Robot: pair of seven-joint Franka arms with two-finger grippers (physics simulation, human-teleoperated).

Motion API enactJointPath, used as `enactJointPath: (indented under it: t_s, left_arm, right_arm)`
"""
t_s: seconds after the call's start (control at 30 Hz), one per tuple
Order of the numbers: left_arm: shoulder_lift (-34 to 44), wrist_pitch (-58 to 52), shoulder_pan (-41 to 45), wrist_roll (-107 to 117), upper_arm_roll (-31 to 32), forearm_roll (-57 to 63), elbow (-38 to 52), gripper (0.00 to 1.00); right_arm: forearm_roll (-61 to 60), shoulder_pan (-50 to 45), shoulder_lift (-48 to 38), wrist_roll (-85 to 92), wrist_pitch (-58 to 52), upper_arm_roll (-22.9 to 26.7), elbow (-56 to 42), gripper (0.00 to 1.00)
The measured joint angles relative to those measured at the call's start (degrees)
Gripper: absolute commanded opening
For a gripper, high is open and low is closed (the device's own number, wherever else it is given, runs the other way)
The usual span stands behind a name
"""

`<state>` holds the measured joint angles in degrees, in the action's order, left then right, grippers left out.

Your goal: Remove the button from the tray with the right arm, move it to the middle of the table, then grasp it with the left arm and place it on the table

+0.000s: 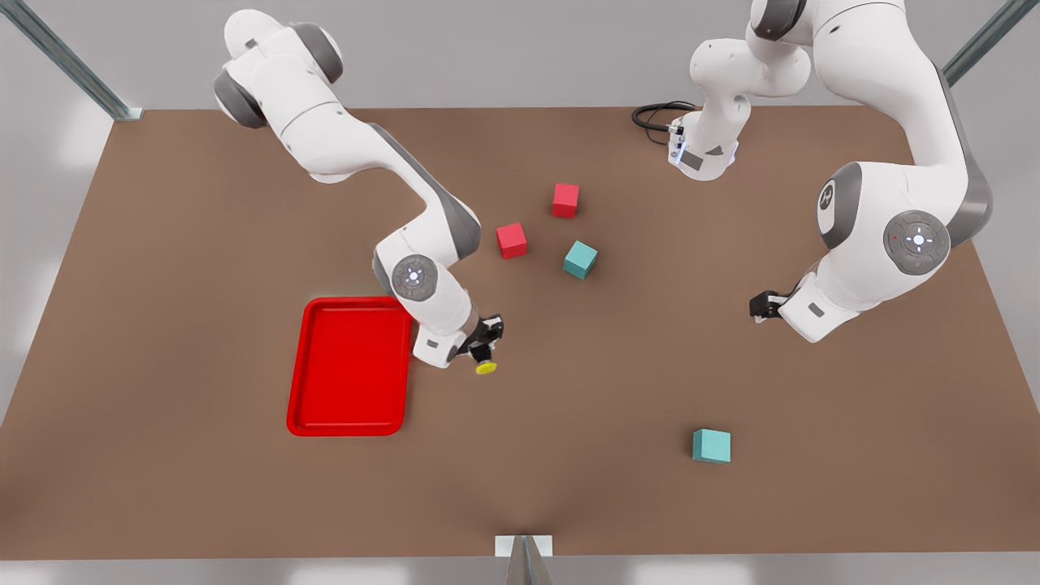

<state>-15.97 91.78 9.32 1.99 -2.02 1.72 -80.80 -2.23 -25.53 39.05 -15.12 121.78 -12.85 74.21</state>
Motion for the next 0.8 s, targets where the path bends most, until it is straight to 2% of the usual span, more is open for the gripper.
enactJointPath:
  t_s: [0.17,0.3,0.47,0.8]
  left_arm:
    - [0.0,0.0,0.0,0.0,0.0,0.0,0.0,1.00]
    - [-0.2,0.0,0.0,0.0,0.0,0.0,0.0,1.00]
    - [-0.3,0.0,0.0,0.0,0.0,0.0,0.0,1.00]
    - [-0.8,0.0,0.0,0.0,0.0,0.0,0.0,1.00]
  right_arm:
    - [-0.3,-7.7,12.2,-6.4,-5.3,2.1,-18.1,0.41]
    - [-1.0,-11.1,18.5,-11.8,-7.6,2.5,-25.4,0.41]
    - [-1.5,-14.9,21.9,-18.4,-6.4,3.4,-27.1,0.41]
    - [-2.0,-17.8,28.3,-28.5,2.8,3.1,-29.1,0.44]
